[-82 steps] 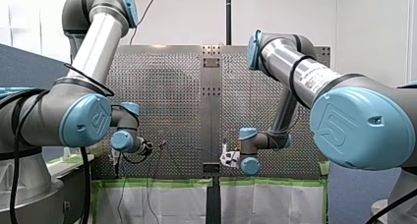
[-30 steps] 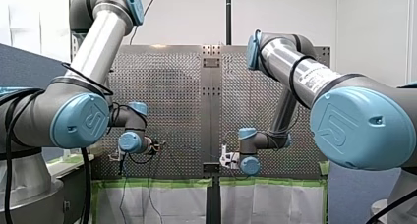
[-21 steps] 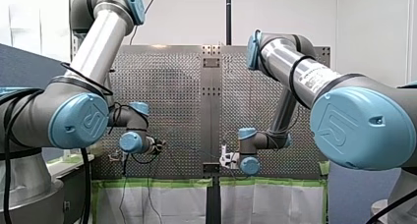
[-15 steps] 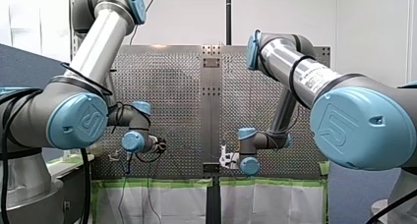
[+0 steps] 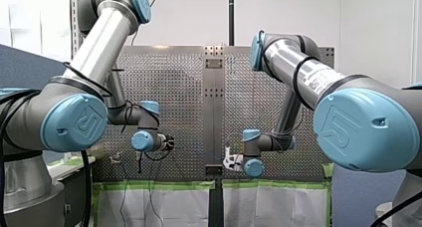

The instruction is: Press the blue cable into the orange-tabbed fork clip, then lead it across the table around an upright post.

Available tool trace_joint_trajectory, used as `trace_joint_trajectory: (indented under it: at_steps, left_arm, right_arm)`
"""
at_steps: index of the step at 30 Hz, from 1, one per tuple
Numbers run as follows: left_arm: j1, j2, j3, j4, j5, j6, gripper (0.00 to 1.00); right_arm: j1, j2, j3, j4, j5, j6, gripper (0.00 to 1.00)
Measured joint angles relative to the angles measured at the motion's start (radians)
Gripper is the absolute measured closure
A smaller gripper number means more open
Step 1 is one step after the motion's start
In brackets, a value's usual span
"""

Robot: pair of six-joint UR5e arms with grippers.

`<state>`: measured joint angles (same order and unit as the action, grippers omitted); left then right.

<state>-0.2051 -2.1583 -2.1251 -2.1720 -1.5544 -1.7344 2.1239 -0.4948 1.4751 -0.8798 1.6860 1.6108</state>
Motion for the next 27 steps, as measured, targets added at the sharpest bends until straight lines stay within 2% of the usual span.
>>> trace_joint_trajectory:
  at_steps: [8, 12, 17, 22, 27]
  left_arm:
    - [-0.009, 0.000, 0.017, 0.001, -0.001, -0.033, 0.00]
    - [-0.016, -0.004, 0.019, 0.001, -0.002, -0.037, 0.00]
    - [-0.031, -0.040, 0.041, -0.004, -0.010, -0.025, 0.00]
    - [-0.043, -0.088, 0.074, -0.002, -0.049, 0.011, 0.00]
    - [-0.048, -0.131, 0.104, -0.011, -0.097, 0.025, 0.00]
  right_arm:
    - [-0.001, 0.000, 0.000, 0.002, 0.000, 0.000, 1.00]
    - [-0.002, 0.000, 0.000, 0.002, 0.000, 0.001, 1.00]
    - [-0.002, 0.000, 0.000, 0.001, 0.000, 0.007, 1.00]
    - [-0.002, 0.000, 0.000, 0.000, 0.000, 0.013, 1.00]
    - [-0.002, 0.000, 0.000, 0.000, 0.000, 0.014, 1.00]
